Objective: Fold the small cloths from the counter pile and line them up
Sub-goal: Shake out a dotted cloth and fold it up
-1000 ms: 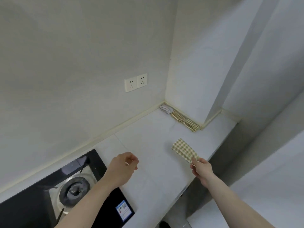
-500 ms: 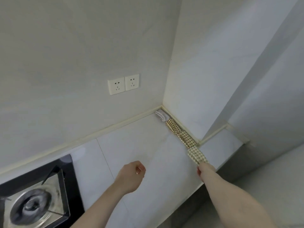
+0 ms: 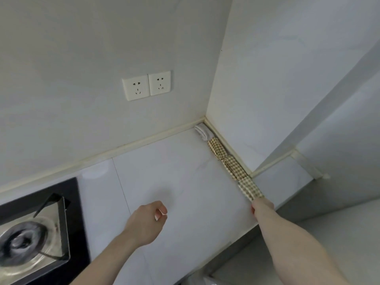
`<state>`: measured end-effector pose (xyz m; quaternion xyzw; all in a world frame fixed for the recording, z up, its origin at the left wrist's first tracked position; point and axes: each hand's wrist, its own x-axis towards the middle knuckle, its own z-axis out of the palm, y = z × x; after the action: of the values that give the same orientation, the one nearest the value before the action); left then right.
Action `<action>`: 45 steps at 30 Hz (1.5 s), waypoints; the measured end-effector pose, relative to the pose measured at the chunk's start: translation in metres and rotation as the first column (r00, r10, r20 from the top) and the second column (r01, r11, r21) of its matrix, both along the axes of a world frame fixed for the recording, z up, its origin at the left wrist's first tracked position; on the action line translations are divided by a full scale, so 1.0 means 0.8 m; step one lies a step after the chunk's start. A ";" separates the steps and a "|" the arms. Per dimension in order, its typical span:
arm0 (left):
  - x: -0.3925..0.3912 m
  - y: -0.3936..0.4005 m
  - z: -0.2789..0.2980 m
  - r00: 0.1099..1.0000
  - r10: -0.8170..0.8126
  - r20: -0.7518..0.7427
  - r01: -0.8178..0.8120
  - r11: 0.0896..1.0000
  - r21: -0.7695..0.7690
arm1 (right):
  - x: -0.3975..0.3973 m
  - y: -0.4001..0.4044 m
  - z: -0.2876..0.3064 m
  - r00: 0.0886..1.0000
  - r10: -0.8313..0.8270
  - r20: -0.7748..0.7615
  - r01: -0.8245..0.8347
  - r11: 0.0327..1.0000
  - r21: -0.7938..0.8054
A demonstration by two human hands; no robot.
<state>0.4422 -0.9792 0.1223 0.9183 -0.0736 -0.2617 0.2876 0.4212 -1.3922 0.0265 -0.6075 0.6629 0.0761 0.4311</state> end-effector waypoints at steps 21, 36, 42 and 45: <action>-0.192 0.232 0.032 0.884 0.467 0.032 -0.461 0.879 -0.122 | -0.057 0.431 0.047 0.775 0.398 0.492 -0.572 0.772 0.277; -0.599 0.577 0.086 0.451 0.877 0.166 -0.872 0.473 -0.126 | -0.333 0.858 0.175 -0.106 0.721 0.684 -0.993 -0.113 -0.035; -0.668 0.659 0.081 0.300 0.935 0.188 -0.933 0.329 -0.147 | -0.375 0.966 0.186 -0.311 0.696 0.647 -0.937 -0.338 -0.087; -0.686 0.703 0.075 0.256 0.948 0.189 -0.949 0.284 -0.136 | -0.370 1.028 0.178 -0.377 0.676 0.633 -0.910 -0.397 -0.117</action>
<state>-0.1065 -0.4166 0.1822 0.8033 0.4583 0.0722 0.3736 0.1255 -0.5700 0.1686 -0.7391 -0.2730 0.4081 0.4611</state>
